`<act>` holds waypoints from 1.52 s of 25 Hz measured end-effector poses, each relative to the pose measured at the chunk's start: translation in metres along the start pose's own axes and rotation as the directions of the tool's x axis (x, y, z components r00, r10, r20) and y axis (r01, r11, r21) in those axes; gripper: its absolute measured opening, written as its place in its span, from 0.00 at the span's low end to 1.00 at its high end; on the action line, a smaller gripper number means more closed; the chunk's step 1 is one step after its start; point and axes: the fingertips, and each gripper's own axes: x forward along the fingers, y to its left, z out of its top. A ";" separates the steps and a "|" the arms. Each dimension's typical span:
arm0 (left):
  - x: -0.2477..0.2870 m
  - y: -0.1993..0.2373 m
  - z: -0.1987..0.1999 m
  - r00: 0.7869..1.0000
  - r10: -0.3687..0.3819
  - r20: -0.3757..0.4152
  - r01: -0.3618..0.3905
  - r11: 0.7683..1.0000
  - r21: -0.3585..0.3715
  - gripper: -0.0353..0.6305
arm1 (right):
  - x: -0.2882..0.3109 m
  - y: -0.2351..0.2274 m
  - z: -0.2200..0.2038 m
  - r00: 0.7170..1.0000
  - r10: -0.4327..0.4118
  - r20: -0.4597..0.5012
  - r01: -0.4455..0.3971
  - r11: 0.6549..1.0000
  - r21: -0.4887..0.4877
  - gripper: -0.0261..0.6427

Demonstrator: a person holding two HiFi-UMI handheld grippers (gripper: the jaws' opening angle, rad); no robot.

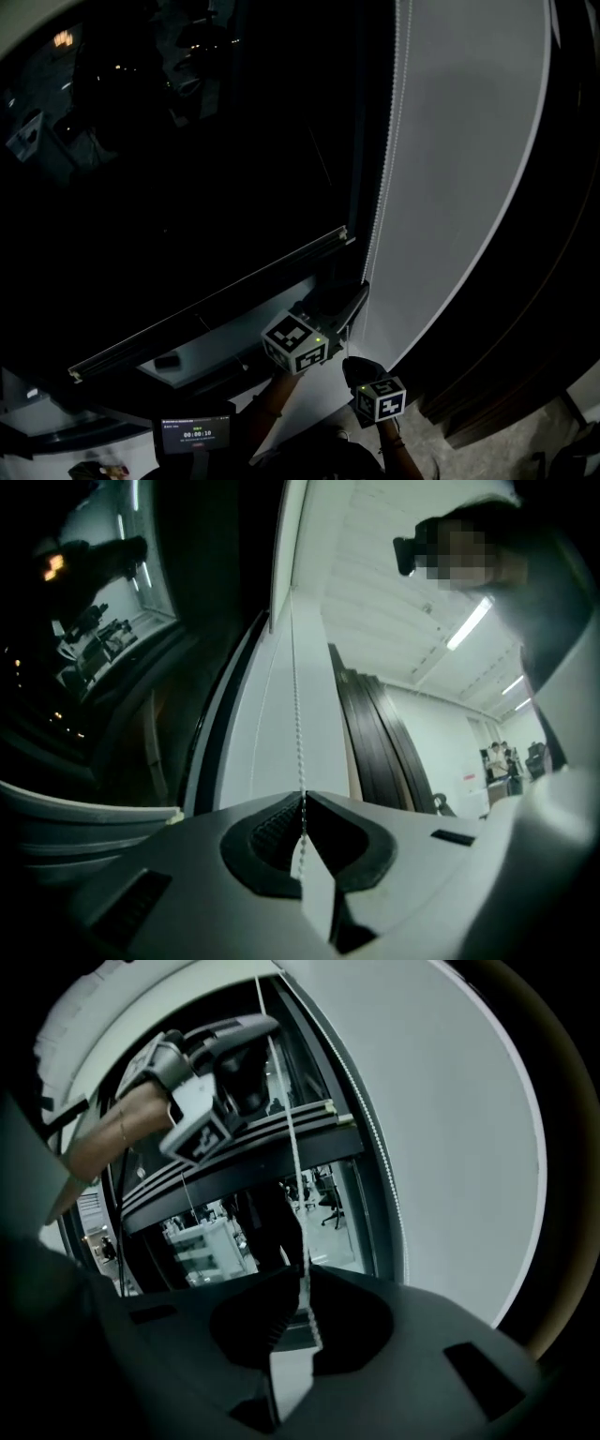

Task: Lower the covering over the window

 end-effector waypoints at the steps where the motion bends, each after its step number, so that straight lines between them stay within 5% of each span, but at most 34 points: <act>1: -0.003 0.006 -0.019 0.999 0.015 -0.052 -0.014 1.000 0.006 0.07 | -0.004 0.002 0.008 1.000 0.003 0.021 -0.003 1.000 -0.013 0.07; 3: -0.013 0.014 -0.071 0.981 0.029 -0.191 -0.034 0.999 -0.021 0.07 | -0.015 0.005 0.035 0.996 0.009 0.085 -0.006 0.999 -0.031 0.11; 7: -0.053 0.006 -0.184 0.908 0.018 -0.420 -0.096 0.982 -0.166 0.07 | -0.044 0.013 0.110 0.967 0.049 0.249 -0.031 0.997 -0.077 0.19; 11: -0.097 -0.022 -0.265 0.790 -0.031 -0.612 -0.118 0.972 -0.202 0.07 | -0.074 0.034 0.196 0.911 0.119 0.395 -0.052 0.983 -0.175 0.21; 15: -0.132 -0.040 -0.311 0.705 -0.070 -0.706 -0.154 0.956 -0.249 0.07 | -0.084 0.059 0.262 0.866 0.197 0.460 -0.078 0.961 -0.264 0.21; 17: -0.142 -0.045 -0.325 0.692 -0.086 -0.717 -0.168 0.946 -0.276 0.07 | -0.085 0.068 0.285 0.848 0.228 0.479 -0.086 0.950 -0.301 0.21; 22: -0.144 -0.046 -0.335 0.698 -0.091 -0.711 -0.186 0.935 -0.302 0.07 | -0.087 0.080 0.310 0.798 0.262 0.542 -0.126 0.953 -0.276 0.21; 23: -0.143 -0.046 -0.335 0.697 -0.093 -0.711 -0.190 0.932 -0.308 0.07 | -0.088 0.077 0.312 0.789 0.238 0.566 -0.107 0.961 -0.255 0.14; 24: -0.143 -0.046 -0.334 0.699 -0.101 -0.708 -0.200 0.923 -0.329 0.07 | -0.090 0.073 0.312 0.779 0.214 0.589 -0.089 0.968 -0.235 0.07; 27: -0.143 -0.055 -0.327 0.708 -0.152 -0.690 -0.208 0.889 -0.408 0.07 | -0.094 0.062 0.310 0.746 0.177 0.642 -0.079 0.981 -0.179 0.07; 29: -0.132 -0.051 -0.308 0.755 -0.130 -0.643 -0.192 0.893 -0.406 0.07 | -0.094 0.053 0.306 0.743 0.157 0.651 -0.065 0.985 -0.163 0.07; 32: -0.102 -0.031 -0.246 0.869 -0.041 -0.493 -0.175 0.907 -0.383 0.08 | -0.076 0.036 0.277 0.806 0.098 0.584 0.006 0.985 -0.174 0.06; 34: -0.080 -0.019 -0.194 0.925 -0.012 -0.379 -0.136 0.923 -0.360 0.08 | -0.056 0.023 0.241 0.847 0.057 0.528 0.024 0.989 -0.146 0.06; 38: -0.047 -0.002 -0.091 0.985 0.031 -0.168 -0.071 0.969 -0.238 0.09 | -0.022 -0.003 0.160 0.916 0.000 0.402 0.015 0.999 -0.034 0.06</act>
